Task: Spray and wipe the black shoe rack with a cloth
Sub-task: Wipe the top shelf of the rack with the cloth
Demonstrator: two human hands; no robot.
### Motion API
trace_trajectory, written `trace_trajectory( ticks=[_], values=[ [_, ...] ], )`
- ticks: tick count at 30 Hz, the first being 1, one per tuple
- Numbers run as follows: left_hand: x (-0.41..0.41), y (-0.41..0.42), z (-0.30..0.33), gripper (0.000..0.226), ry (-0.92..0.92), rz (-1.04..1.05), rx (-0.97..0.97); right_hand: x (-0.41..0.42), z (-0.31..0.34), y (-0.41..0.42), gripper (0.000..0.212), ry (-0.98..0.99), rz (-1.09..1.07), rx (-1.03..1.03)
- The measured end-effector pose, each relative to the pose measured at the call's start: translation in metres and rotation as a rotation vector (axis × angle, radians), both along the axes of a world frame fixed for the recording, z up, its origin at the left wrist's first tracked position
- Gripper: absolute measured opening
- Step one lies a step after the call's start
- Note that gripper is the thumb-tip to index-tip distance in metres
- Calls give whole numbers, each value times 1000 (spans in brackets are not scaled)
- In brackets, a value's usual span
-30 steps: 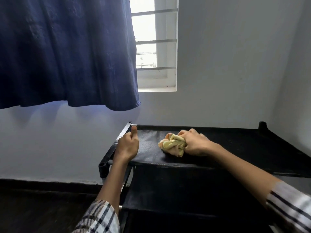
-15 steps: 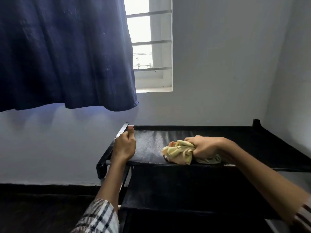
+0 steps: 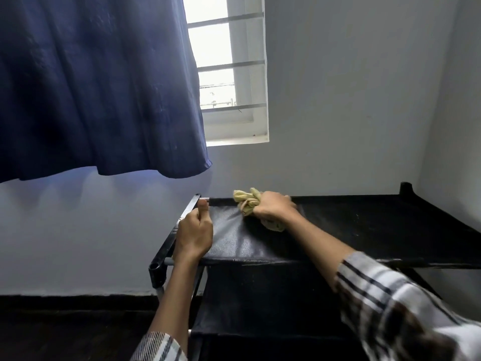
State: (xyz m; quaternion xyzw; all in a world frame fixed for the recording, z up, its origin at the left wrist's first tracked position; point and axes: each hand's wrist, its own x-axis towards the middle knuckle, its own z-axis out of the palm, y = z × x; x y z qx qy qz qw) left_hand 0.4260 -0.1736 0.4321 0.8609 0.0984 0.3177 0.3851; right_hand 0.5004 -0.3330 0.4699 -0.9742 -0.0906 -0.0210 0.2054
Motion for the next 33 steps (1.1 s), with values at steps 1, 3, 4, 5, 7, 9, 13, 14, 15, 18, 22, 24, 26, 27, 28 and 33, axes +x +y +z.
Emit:
trace_trajectory(
  ticks=[1,3,4,5,7,9,13,14,15,18,22,24,26,27,28,33],
  values=[
    [0,0,0,60,-16,10,0,-2,1,17,40,5,38,-14],
    [-1,1,-1,59,-43,40,-2,-16,-2,52,42,24,169,-33],
    [-1,3,-1,57,-54,62,-6,-26,-4,65,38,31,233,-35],
    [-2,4,-1,57,-65,85,-12,-34,-7,74,31,37,281,-27],
    [-2,5,-1,58,-93,110,-26,-40,-9,71,18,38,317,-4],
    [-3,3,-1,59,-70,86,-26,-40,-6,49,17,63,370,-28],
    [0,1,-1,64,125,23,-11,-36,-4,-18,23,86,386,-163],
    [2,3,-2,66,160,11,-11,-34,-3,-37,26,89,354,-179],
    [3,4,-2,67,183,-1,-9,-32,-3,-56,27,92,314,-190],
    [6,4,-5,71,209,-23,15,-28,0,-109,25,110,175,-199],
    [6,4,-7,73,195,-9,30,-26,-1,-130,11,139,66,-181],
    [6,6,-8,74,180,3,37,-30,1,-115,2,133,52,-190],
    [8,6,-9,75,166,9,23,-37,3,-91,8,114,53,-183],
    [8,6,-9,75,162,8,15,-41,3,-76,12,103,69,-179],
    [8,5,-9,75,160,7,11,-46,4,-60,18,92,96,-174],
    [7,4,-6,72,131,38,48,-72,1,12,32,75,292,-149]
  ],
)
